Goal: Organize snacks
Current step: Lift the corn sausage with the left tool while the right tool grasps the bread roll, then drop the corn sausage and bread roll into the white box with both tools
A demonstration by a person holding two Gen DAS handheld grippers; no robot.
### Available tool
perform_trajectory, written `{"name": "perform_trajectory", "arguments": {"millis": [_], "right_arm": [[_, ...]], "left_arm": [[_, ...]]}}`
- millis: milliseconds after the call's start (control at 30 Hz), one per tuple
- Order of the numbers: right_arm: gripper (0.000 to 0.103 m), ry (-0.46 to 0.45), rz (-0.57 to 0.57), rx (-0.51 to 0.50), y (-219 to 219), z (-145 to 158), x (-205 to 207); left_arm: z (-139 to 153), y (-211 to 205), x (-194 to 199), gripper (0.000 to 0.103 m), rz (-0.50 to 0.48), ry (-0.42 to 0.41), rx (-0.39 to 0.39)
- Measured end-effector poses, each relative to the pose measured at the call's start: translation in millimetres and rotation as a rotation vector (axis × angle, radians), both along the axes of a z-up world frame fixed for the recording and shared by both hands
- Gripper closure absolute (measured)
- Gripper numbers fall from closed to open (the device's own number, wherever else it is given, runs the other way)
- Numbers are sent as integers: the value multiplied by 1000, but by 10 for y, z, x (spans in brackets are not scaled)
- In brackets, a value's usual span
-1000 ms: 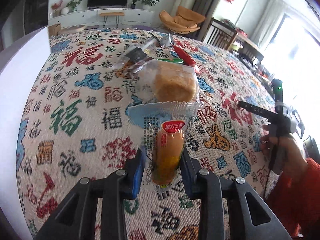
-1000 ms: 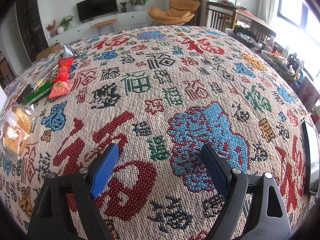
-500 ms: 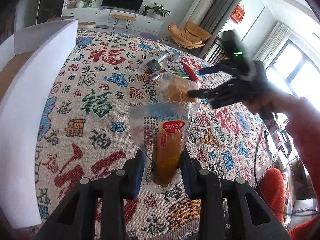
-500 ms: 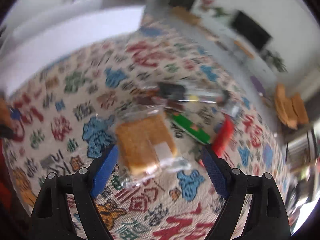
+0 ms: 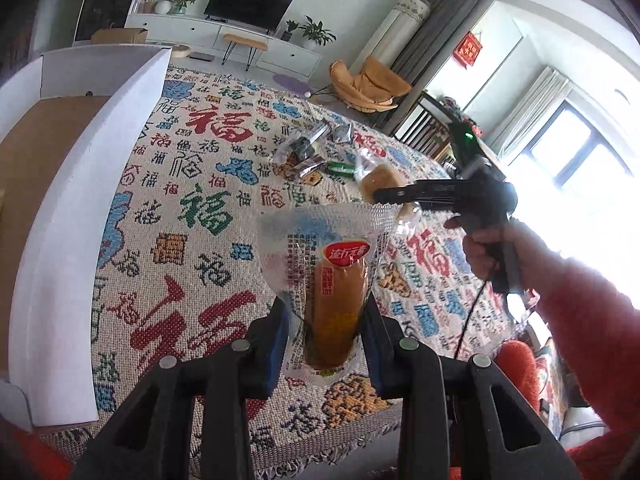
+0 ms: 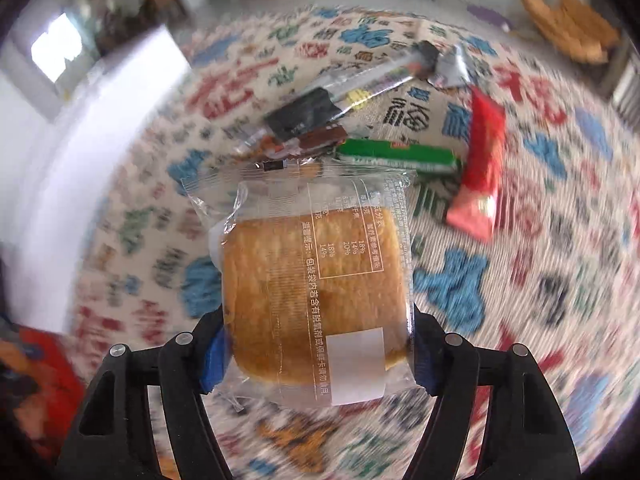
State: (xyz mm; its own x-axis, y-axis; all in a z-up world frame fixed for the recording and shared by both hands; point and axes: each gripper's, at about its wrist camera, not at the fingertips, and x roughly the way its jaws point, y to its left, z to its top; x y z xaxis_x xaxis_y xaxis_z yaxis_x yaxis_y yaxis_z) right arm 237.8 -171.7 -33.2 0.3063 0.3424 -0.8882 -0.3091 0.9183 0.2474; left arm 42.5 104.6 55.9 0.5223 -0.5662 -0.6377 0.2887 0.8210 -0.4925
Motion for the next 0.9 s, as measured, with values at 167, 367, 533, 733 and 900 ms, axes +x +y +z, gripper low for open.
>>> {"name": "perform_trajectory", "arguments": {"millis": [167, 367, 533, 733, 900], "right_arm": [[29, -18, -55, 312, 22, 497, -309], [28, -129, 145, 506, 1220, 1295, -445], [26, -130, 286, 557, 2543, 1530, -539], [23, -80, 310, 401, 3416, 1338, -554], [23, -140, 300, 384, 3211, 1364, -606]], "left_arm": [[295, 274, -39, 70, 30, -28, -93], [675, 1158, -48, 68, 220, -59, -10], [719, 2026, 85, 54, 437, -10, 150], [445, 2643, 218, 26, 573, 107, 280], [301, 2518, 163, 26, 565, 93, 311]]}}
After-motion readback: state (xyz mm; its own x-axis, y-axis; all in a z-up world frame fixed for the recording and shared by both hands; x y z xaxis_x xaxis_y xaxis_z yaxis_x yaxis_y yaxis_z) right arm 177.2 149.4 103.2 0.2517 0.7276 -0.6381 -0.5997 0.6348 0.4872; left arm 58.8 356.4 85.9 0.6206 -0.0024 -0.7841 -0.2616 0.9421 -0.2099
